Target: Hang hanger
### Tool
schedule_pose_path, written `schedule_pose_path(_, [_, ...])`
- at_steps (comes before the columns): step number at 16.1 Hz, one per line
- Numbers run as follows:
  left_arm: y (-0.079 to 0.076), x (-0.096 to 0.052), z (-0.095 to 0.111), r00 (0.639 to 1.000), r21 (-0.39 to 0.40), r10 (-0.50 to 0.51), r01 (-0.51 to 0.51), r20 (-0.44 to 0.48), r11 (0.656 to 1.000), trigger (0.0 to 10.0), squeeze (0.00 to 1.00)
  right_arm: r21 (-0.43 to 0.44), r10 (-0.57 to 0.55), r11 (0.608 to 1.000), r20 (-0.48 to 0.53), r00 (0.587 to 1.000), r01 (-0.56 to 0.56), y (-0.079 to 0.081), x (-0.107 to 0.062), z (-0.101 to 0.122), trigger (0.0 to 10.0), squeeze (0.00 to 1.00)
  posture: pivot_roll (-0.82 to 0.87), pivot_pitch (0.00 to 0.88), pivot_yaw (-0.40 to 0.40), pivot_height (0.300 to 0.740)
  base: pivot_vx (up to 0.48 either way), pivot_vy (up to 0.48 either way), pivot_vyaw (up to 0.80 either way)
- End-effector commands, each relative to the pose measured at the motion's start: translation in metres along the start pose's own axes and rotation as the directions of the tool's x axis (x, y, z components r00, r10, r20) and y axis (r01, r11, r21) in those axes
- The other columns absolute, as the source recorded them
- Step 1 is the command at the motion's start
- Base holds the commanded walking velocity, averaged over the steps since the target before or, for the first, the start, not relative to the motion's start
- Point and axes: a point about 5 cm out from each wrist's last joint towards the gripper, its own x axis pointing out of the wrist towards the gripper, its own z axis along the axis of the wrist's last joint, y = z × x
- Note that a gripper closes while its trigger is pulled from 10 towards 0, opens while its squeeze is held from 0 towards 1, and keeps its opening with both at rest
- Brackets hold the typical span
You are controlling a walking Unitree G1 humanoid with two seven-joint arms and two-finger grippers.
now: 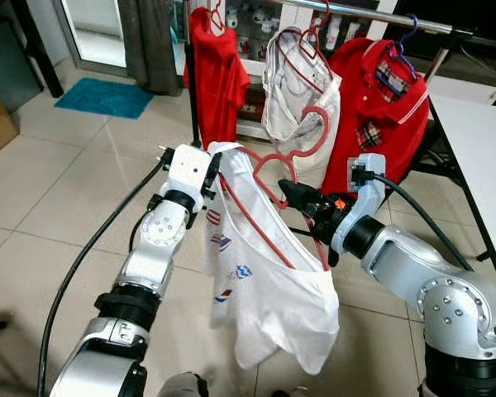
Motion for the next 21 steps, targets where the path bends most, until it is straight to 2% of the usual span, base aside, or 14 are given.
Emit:
schedule_pose_path(1, [-0.002, 0.001, 0.000, 0.999, -0.007, -0.034, 0.034, -0.004, 0.999, 10.0, 0.62, -0.025, 0.013, 1.000, 0.028, 1.000, -0.012, 0.003, -0.001, 0.007, 10.0, 0.00, 0.00, 0.063, -0.057, 0.740, 0.000, 0.000, 0.00])
schedule_pose_path(2, [-0.004, 0.001, 0.000, 0.999, -0.020, -0.048, 0.047, -0.005, 0.999, 7.5, 0.00, -0.025, 0.014, 1.000, 0.029, 0.999, -0.013, 0.003, -0.001, 0.007, 10.0, 0.00, 0.00, 0.063, -0.057, 0.740, 0.000, 0.000, 0.00])
schedule_pose_path(3, [-0.006, 0.002, 0.000, 0.997, -0.035, -0.072, 0.071, -0.014, 0.997, 4.8, 0.00, -0.026, 0.014, 1.000, 0.030, 0.999, -0.013, 0.003, -0.001, 0.008, 10.0, 0.00, 0.00, 0.060, -0.057, 0.740, 0.000, 0.000, 0.00])
schedule_pose_path(4, [-0.008, 0.003, -0.001, 0.996, -0.037, -0.089, 0.088, -0.019, 0.995, 4.7, 0.00, -0.025, 0.014, 1.000, 0.031, 0.999, -0.014, 0.003, -0.001, 0.008, 10.0, 0.00, 0.00, 0.060, -0.057, 0.740, 0.000, 0.000, 0.00])
schedule_pose_path(5, [-0.010, 0.005, -0.002, 0.993, -0.040, -0.116, 0.115, -0.032, 0.993, 3.8, 0.00, -0.026, 0.015, 1.000, 0.032, 0.999, -0.014, 0.003, 0.000, 0.008, 10.0, 0.00, 0.00, 0.058, -0.056, 0.740, 0.000, 0.000, 0.00])
schedule_pose_path(6, [-0.012, 0.007, -0.002, 0.990, -0.032, -0.134, 0.133, -0.042, 0.991, 1.1, 0.00, -0.026, 0.015, 1.000, 0.034, 0.999, -0.014, 0.003, 0.000, 0.009, 10.0, 0.00, 0.00, 0.058, -0.056, 0.740, 0.000, 0.000, 0.00])
schedule_pose_path(7, [-0.011, 0.009, -0.001, 0.989, -0.025, -0.138, 0.138, -0.042, 0.990, 0.0, 0.00, -0.027, 0.014, 1.000, 0.035, 0.999, -0.013, 0.003, 0.000, 0.009, 10.0, 0.00, -0.01, 0.054, -0.052, 0.740, 0.000, 0.000, 0.00])
schedule_pose_path(17, [-0.005, 0.013, -0.001, 0.992, -0.049, -0.118, 0.116, -0.047, 0.992, 0.0, 0.00, -0.044, 0.012, 0.999, 0.025, 1.000, -0.011, 0.003, -0.001, 0.009, 10.0, 0.00, -0.01, 0.039, -0.057, 0.740, 0.000, 0.000, 0.00])
schedule_pose_path(19, [-0.004, 0.014, -0.005, 0.992, -0.065, -0.097, 0.092, -0.082, 0.994, 0.0, 0.00, -0.064, -0.039, 0.997, -0.016, 0.999, 0.038, -0.001, -0.002, 0.004, 10.0, 0.00, -0.01, 0.037, -0.059, 0.740, 0.000, 0.000, 0.00])
schedule_pose_path(21, [0.002, 0.014, -0.011, 0.991, -0.100, -0.037, 0.024, -0.129, 0.995, 0.0, 0.00, -0.057, -0.144, 0.988, -0.061, 0.988, 0.140, -0.009, -0.004, -0.005, 10.0, 0.00, -0.01, 0.036, -0.060, 0.740, 0.000, 0.000, 0.00])
